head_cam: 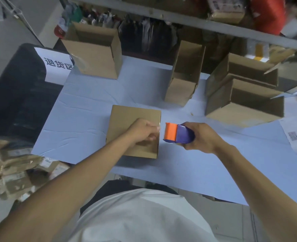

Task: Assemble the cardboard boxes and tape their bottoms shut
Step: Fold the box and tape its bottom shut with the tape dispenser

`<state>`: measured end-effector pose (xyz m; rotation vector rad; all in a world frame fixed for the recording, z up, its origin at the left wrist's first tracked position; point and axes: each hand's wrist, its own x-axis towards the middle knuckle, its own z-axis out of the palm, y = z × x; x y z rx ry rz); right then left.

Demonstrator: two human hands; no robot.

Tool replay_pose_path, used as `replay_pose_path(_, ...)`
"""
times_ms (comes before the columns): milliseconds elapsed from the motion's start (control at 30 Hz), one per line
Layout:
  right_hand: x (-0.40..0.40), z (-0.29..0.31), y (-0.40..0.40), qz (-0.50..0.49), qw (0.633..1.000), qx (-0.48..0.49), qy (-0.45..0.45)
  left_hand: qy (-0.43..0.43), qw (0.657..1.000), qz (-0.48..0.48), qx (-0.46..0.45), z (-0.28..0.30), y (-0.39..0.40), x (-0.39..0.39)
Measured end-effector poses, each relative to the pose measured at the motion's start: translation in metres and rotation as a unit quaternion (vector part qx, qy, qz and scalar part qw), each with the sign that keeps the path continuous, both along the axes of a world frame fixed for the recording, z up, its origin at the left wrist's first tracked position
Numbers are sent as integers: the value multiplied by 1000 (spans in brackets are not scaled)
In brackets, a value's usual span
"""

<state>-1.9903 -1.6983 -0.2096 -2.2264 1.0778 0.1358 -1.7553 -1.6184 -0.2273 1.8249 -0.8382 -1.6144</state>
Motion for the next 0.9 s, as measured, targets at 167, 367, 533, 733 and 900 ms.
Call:
replay_pose_path(167,11,-1,-1,12,1000,-15,-16,29,999,37,-8,0,-1,6)
replay_pose_path(367,20,-7,2,10,999,1,-34,148,986,69,40,4,-1,4)
replay_pose_path(533,19,-8,4,3,999,1,-40,176,977,109,49,4,0,4)
replay_pose_path(733,16,-8,2,5,999,-2,-50,233,966,104,50,5,5,4)
replay_pose_path(900,17,-5,3,0,998,12,-67,177,979,85,46,7,3,0)
